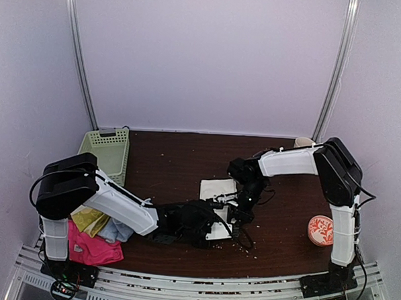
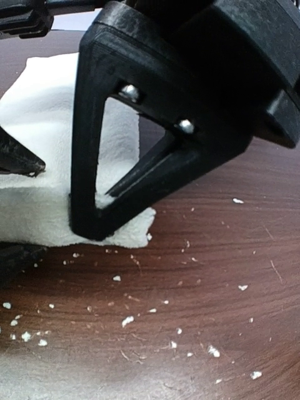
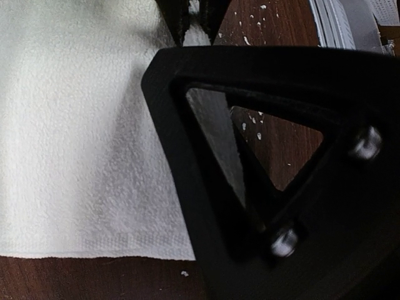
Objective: Roll the towels
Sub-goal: Roll the towel at the center of the board.
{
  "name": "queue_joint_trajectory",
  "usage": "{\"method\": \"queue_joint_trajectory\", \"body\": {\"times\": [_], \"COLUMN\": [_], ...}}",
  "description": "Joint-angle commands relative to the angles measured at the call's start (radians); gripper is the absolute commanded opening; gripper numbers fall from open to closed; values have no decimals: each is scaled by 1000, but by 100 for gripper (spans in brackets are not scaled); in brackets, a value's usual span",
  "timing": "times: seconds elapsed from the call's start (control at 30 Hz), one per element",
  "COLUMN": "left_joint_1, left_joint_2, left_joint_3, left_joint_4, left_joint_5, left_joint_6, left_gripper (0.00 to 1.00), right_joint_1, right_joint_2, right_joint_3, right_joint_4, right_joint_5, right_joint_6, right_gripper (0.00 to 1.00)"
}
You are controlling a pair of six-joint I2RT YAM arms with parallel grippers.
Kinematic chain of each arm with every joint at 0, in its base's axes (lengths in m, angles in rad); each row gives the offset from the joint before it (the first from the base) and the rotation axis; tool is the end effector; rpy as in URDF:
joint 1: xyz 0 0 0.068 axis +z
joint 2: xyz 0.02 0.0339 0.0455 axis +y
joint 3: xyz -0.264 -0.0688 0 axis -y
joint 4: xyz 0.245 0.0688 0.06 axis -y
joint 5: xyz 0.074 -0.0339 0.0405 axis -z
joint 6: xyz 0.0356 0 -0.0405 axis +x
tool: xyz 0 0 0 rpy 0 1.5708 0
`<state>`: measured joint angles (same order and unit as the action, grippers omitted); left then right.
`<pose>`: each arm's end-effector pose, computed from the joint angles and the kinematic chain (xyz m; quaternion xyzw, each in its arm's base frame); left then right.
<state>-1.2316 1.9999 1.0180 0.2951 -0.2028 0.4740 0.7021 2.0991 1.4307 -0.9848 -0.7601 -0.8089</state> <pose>0.1399 -0.3748 0.1141 0.6488 0.6242 -0.0724 0.4292 0.2700 0.2605 0.1373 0.6251 -0.6859 -0.3722 0.0184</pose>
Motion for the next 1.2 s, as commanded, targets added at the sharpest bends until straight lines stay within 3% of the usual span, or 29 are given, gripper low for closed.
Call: {"method": "queue_joint_trajectory", "body": {"times": [0.0, 0.13, 0.3, 0.43, 0.53, 0.67, 0.8, 1.0, 1.07, 1.17], "left_joint_1": [4, 4, 5, 20, 55, 124, 194, 265, 285, 302], "left_joint_2": [23, 27, 24, 22, 27, 99, 196, 233, 249, 275], "left_joint_3": [19, 38, 68, 147, 209, 292, 423, 435, 425, 431], "left_joint_4": [13, -27, -86, -234, -334, -443, -580, -535, -517, -522], "left_joint_5": [-26, 10, 71, 197, 354, 557, 746, 954, 1015, 1053], "left_joint_6": [4, 4, -16, -64, -145, -265, -318, -491, -564, -676], "left_gripper": [37, 14, 1, 0, 0, 0, 0, 0, 0, 0], "right_joint_1": [-4, -8, -27, -93, -199, -329, -419, -420, -415, -374], "right_joint_2": [26, 29, 10, -68, -119, -212, -369, -689, -762, -797], "right_joint_3": [12, 19, 37, 37, 57, 72, -6, -286, -349, -396], "right_joint_4": [-39, -47, -112, -213, -294, -366, -233, 244, 285, 209], "right_joint_5": [2, -4, -41, -110, -168, -250, -215, 71, 84, 54], "right_joint_6": [-17, -19, -88, -187, -233, -239, -86, 250, 216, 90], "right_gripper": [0, 0, 2, 18, 36, 37, 37, 33, 32, 30]}}
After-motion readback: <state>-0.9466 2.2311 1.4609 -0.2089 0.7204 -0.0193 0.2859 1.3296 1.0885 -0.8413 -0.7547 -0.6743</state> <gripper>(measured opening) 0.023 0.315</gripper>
